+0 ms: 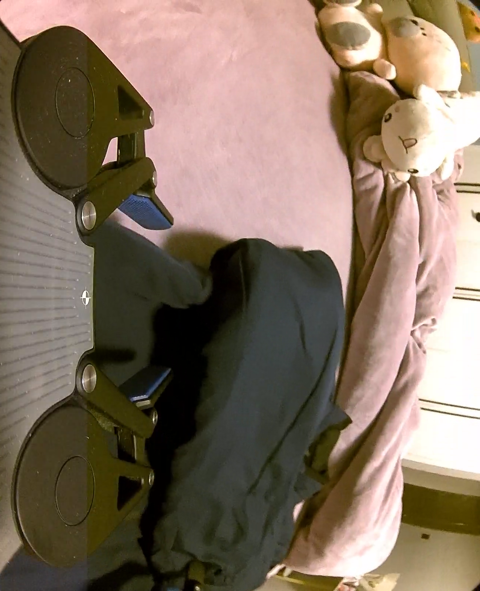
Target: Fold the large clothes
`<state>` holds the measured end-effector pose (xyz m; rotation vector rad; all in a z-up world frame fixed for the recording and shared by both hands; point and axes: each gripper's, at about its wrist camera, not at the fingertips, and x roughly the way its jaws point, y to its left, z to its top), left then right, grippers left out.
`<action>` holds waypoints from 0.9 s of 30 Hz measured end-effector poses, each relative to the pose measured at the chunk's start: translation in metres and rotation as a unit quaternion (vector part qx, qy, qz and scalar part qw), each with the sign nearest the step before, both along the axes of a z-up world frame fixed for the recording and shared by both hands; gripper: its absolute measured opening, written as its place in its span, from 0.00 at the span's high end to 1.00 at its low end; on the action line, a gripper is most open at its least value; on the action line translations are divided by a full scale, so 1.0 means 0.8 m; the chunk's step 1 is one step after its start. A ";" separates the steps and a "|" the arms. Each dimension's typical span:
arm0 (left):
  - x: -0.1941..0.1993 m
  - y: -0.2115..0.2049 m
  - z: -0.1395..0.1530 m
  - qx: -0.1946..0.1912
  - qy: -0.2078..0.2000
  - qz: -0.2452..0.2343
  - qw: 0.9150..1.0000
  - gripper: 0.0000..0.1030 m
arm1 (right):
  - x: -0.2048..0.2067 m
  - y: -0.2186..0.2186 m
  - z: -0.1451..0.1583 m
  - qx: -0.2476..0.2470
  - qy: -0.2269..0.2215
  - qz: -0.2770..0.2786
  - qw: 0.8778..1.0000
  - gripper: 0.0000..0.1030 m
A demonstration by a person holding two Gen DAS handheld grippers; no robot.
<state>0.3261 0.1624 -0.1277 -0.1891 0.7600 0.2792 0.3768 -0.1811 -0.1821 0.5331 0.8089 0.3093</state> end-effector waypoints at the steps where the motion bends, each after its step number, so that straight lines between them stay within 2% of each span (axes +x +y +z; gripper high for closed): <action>1: -0.003 0.000 -0.001 -0.002 0.002 0.002 1.000 0.16 | -0.001 0.007 0.006 -0.017 -0.005 0.007 1.000 0.72; 3: -0.004 0.004 -0.002 -0.013 0.001 0.009 1.000 0.16 | -0.007 0.020 0.023 -0.052 -0.030 0.019 0.998 0.86; 4: -0.003 0.005 -0.002 -0.016 -0.001 0.013 1.000 0.16 | -0.013 0.030 0.036 -0.079 -0.053 0.026 0.995 0.89; 6: 0.000 0.005 0.001 -0.012 -0.004 0.019 1.000 0.16 | -0.025 0.046 0.066 -0.133 -0.101 0.034 0.985 0.91; 9: 0.011 0.000 0.010 -0.007 -0.009 0.022 1.000 0.16 | -0.038 0.061 0.113 -0.203 -0.185 0.022 0.961 0.91; 12: 0.028 -0.006 0.016 -0.005 -0.014 0.016 1.000 0.16 | -0.029 0.056 0.141 -0.257 -0.226 -0.008 0.940 0.91; 14: 0.039 -0.011 0.016 0.002 -0.010 0.013 1.000 0.16 | -0.014 0.040 0.142 -0.278 -0.219 -0.029 0.935 0.91; 17: 0.049 -0.016 0.011 0.002 -0.001 0.007 1.000 0.16 | 0.014 0.007 0.124 -0.288 -0.176 -0.053 0.940 0.90; 19: 0.049 -0.017 0.010 -0.001 0.010 0.005 1.000 0.16 | 0.028 -0.011 0.103 -0.293 -0.142 -0.062 0.943 0.83; 21: 0.041 -0.017 0.015 -0.007 0.003 -0.003 1.000 0.16 | 0.031 -0.022 0.091 -0.299 -0.117 -0.085 0.943 0.77; 22: 0.038 -0.016 0.019 -0.011 -0.003 -0.006 1.000 0.16 | 0.026 -0.028 0.089 -0.302 -0.119 -0.104 0.940 0.70; 24: 0.031 -0.015 0.029 -0.020 -0.021 -0.001 1.000 0.16 | 0.011 -0.033 0.091 -0.282 -0.144 -0.112 0.942 0.63; 27: 0.034 -0.014 0.041 -0.056 -0.051 0.004 0.997 0.16 | 0.007 -0.011 0.090 -0.262 -0.181 -0.077 0.945 0.63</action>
